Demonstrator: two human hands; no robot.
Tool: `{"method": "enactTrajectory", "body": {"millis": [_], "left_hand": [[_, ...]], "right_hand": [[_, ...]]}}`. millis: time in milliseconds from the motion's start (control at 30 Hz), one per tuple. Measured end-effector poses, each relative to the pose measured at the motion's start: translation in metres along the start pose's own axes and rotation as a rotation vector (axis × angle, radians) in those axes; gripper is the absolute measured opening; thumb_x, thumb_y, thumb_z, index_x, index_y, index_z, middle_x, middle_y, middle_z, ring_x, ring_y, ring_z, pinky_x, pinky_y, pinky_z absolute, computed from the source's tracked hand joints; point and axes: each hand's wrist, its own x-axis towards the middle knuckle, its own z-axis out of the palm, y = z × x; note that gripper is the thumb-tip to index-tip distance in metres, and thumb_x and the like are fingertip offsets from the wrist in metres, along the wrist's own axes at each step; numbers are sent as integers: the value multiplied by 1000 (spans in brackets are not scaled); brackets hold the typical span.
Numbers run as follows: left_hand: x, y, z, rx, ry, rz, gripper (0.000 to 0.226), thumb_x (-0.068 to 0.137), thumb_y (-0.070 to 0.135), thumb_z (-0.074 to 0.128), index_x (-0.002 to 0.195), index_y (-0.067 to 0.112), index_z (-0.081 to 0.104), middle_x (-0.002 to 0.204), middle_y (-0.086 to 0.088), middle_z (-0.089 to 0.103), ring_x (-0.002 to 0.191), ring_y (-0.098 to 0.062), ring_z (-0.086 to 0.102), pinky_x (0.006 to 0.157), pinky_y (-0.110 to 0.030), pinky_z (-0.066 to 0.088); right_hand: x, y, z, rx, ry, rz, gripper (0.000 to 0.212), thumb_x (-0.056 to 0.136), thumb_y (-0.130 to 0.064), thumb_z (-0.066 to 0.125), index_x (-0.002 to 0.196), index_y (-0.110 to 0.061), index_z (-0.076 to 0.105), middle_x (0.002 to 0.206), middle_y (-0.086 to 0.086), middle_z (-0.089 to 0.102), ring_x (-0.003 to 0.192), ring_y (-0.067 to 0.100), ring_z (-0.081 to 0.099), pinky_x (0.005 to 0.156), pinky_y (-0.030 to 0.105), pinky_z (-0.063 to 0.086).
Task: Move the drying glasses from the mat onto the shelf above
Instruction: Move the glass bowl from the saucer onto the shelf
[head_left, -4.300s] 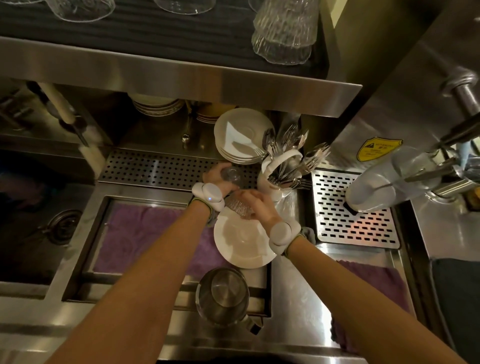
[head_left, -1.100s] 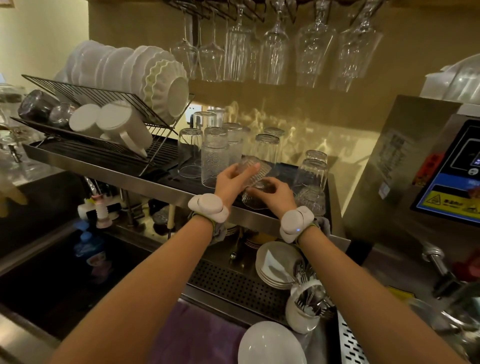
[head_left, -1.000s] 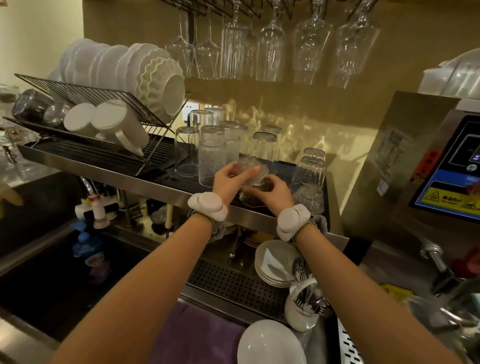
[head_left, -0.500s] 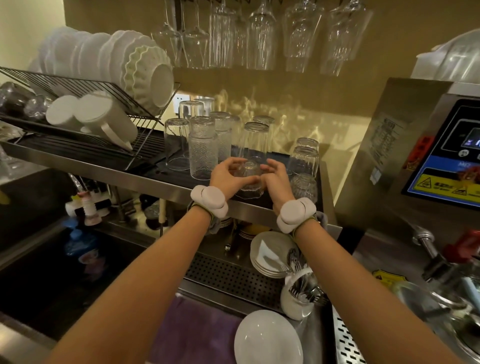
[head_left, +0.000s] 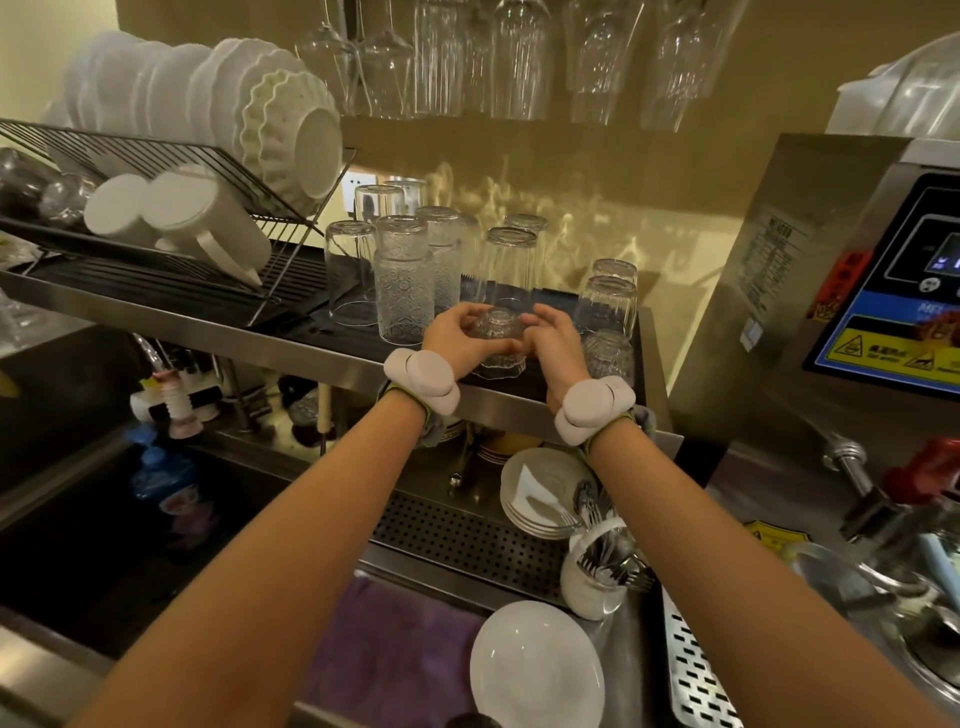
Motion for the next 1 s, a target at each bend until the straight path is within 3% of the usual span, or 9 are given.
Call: {"method": "enactTrajectory", "body": {"millis": [200, 367, 433, 533, 633, 767, 867, 933, 1000], "left_hand": [[-3, 0, -5, -43, -19, -4, 74, 69, 27, 80, 132, 12, 45, 126, -9, 52, 118, -22, 50, 100, -33, 42], [-10, -1, -10, -365, 92, -17, 68, 71, 25, 79, 126, 12, 42, 109, -5, 51, 104, -17, 53, 93, -28, 45], [-13, -1, -12, -396, 120, 20, 52, 73, 24, 77, 115, 12, 49, 97, -4, 54, 90, -13, 55, 84, -24, 48], [-22, 1, -15, -401, 91, 67, 25, 79, 22, 72, 96, 11, 58, 76, 0, 57, 69, -10, 56, 64, -18, 50], [-32, 8, -13, -427, 52, 54, 14, 84, 23, 66, 87, 11, 59, 67, 0, 55, 53, -8, 53, 47, -14, 44], [-53, 13, -5, -452, -14, 54, 21, 89, 24, 59, 71, 14, 55, 57, 0, 45, 48, -11, 43, 43, -16, 36], [-67, 9, 2, -485, -42, 57, 30, 91, 20, 56, 62, 16, 49, 54, -1, 38, 47, -11, 36, 43, -16, 31], [-75, 5, 5, -526, -25, 31, 33, 91, 18, 55, 59, 16, 47, 53, -2, 35, 45, -10, 33, 45, -20, 28], [-85, -1, 9, -582, -20, -10, 31, 91, 17, 55, 61, 14, 48, 53, -1, 34, 42, -9, 31, 45, -22, 26]], "right_hand": [[-6, -1, 2, -4, -9, -52, 55, 88, 4, 44, 141, -6, 36, 142, 11, 46, 127, 21, 46, 94, 28, 43], [-8, -2, -1, 8, 32, -98, 49, 91, 3, 43, 139, -5, 41, 142, 12, 47, 130, 23, 46, 95, 29, 42], [-7, -2, -4, 12, 50, -94, 44, 91, 1, 43, 135, -4, 46, 137, 12, 51, 120, 21, 52, 93, 28, 44], [-15, -2, -7, 2, 49, -116, 38, 91, -1, 45, 128, -2, 51, 127, 12, 55, 90, 11, 53, 74, 20, 43], [-24, -3, -12, -38, 40, -118, 34, 91, -3, 44, 123, -5, 57, 115, 7, 58, 100, 12, 53, 87, 24, 45], [-49, -5, -15, 21, 80, -182, 31, 92, -2, 43, 114, -2, 64, 107, 7, 63, 95, 13, 57, 88, 25, 47], [-66, -6, -15, 85, 67, -219, 26, 94, -4, 43, 105, 2, 66, 88, 11, 67, 70, 13, 61, 63, 19, 51], [-74, -6, -16, 101, 58, -215, 26, 94, -6, 42, 91, 0, 67, 68, 11, 62, 49, 10, 51, 45, 17, 41], [-83, 1, -19, 99, 53, -185, 31, 94, -9, 41, 77, -5, 66, 59, 10, 57, 42, 11, 44, 40, 19, 32]]}}
